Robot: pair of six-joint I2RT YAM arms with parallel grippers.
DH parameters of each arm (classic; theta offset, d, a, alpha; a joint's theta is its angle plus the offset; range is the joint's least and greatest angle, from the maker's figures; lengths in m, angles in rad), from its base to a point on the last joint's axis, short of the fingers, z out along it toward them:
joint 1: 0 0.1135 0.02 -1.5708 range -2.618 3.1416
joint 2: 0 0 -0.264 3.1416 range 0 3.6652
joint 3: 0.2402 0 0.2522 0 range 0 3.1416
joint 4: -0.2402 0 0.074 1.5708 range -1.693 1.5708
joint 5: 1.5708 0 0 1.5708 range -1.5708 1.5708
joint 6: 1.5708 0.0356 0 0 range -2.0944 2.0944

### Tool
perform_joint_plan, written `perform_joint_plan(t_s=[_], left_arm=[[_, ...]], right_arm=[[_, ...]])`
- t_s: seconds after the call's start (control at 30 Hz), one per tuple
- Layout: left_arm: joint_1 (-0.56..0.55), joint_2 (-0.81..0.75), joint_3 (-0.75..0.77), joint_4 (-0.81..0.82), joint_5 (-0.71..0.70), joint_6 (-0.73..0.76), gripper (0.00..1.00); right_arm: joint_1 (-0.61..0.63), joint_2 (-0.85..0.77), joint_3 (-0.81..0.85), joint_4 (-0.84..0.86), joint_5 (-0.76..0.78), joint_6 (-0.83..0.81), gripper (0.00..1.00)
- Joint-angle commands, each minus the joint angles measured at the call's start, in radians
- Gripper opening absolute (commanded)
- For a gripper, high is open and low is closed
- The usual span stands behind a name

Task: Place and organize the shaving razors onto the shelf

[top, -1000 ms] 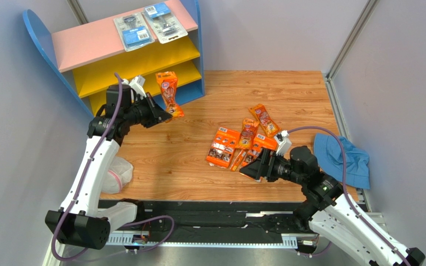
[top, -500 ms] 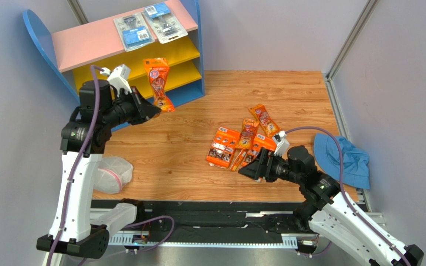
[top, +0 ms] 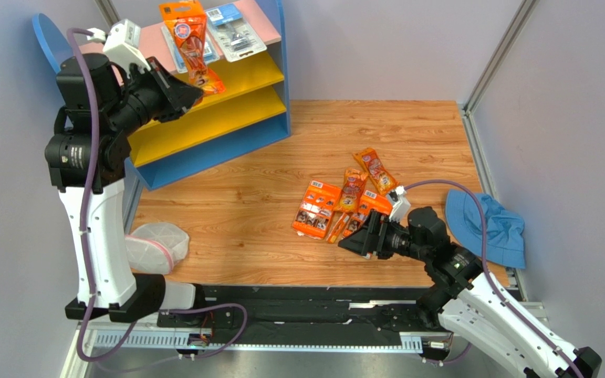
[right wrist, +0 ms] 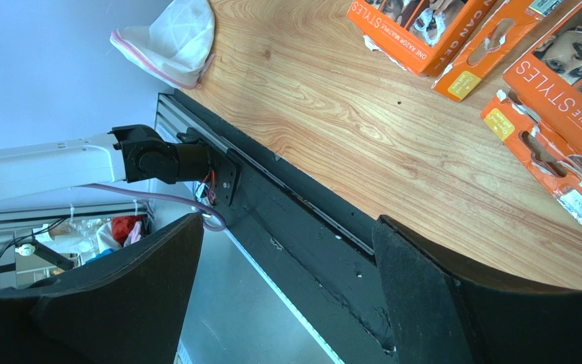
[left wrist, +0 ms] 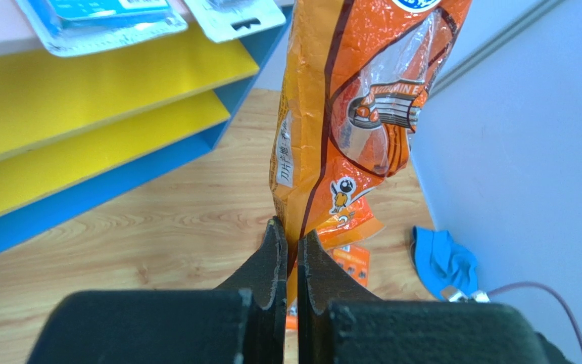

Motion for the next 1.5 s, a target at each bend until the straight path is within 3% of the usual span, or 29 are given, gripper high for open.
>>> perform_joint_plan(t_s=[0.0,0.17,0.4,0.8,1.47], left_arm=[[0.101,0.041,0.100,0.024,0.042,-0.066,0.00],[0.222,0.141,0.188,0.062,0.122,-0.166,0.00],[0.377,0.248,0.171,0.133,0.223,-0.235,0.00],[0.393,0.451,0.297,0.153,0.243,-0.238,0.01],[0.411,0.409,0.151,0.156,0.263,-0.212,0.30]], right_arm=[[0.000,-0.006,0.005,0.030,-0.014,0.007,0.86],[0.000,-0.004,0.000,0.028,-0.014,0.010,0.86],[0.000,0.008,-0.007,0.030,-0.027,0.008,0.86],[-0.001,-0.041,-0.063,-0.013,-0.022,0.031,0.85],[0.002,-0.078,-0.095,-0.024,-0.017,0.047,0.85]])
